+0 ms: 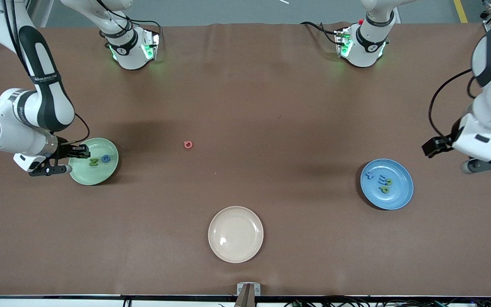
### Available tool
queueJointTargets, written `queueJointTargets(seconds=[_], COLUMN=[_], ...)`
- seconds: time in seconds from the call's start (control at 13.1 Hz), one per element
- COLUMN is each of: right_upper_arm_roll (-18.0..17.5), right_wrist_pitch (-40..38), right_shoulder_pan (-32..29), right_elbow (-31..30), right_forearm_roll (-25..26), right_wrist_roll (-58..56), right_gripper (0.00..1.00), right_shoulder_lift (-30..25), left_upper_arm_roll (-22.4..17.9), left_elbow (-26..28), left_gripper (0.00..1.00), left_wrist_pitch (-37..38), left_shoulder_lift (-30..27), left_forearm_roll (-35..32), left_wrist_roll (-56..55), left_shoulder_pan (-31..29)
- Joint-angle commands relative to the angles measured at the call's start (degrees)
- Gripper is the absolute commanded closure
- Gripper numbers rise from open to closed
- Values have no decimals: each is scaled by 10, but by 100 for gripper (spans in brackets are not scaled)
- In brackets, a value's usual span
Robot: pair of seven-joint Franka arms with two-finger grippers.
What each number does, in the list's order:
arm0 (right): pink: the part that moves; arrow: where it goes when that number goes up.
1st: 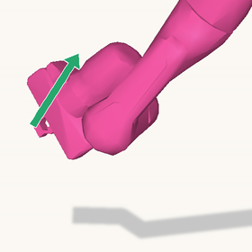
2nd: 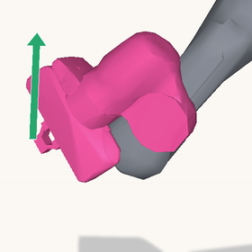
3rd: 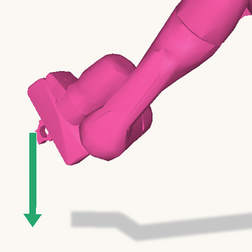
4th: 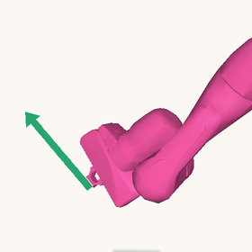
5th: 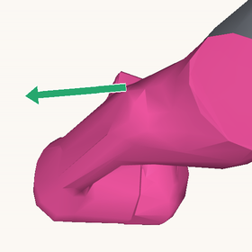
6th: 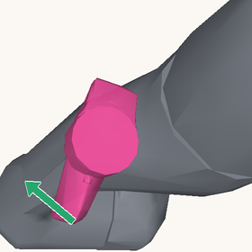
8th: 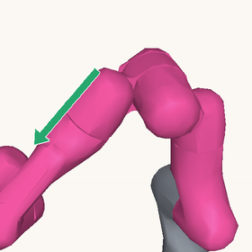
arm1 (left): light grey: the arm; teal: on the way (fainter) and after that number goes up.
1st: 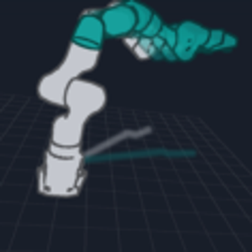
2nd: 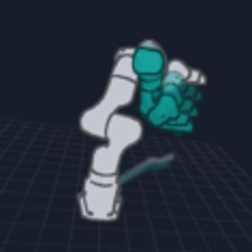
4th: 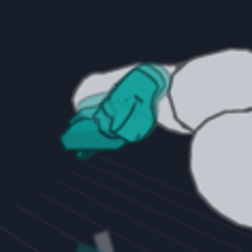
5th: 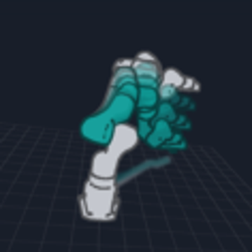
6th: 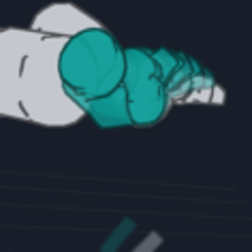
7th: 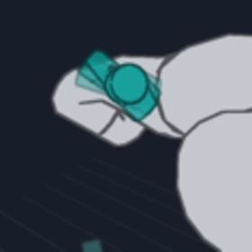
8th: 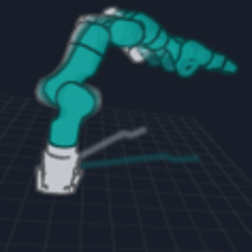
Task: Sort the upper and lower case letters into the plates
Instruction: 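Place the B on the green plate while the left gripper drops u and retracts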
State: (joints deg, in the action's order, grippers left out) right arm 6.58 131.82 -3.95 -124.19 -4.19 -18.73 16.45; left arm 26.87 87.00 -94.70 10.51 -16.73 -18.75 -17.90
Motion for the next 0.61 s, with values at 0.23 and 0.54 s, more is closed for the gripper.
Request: queueJointTargets(seconds=[0.23, 0.54], right_upper_arm_roll=[-14, -15], right_wrist_pitch=[56, 63], right_shoulder_pan=[-15, -17], right_elbow=[-57, -57], right_forearm_roll=[8, 8], right_wrist_roll=[-4, -4], right_gripper=[81, 80], right_shoulder_lift=[5, 18], left_upper_arm_roll=[-9, -148], left_elbow=[-46, -40], left_gripper=[0, 0], left_wrist_pitch=[84, 150], left_shoulder_lift=[-74, -115], left_forearm_roll=[76, 129], left_wrist_roll=[114, 146], left_shoulder_pan=[-13, 104])
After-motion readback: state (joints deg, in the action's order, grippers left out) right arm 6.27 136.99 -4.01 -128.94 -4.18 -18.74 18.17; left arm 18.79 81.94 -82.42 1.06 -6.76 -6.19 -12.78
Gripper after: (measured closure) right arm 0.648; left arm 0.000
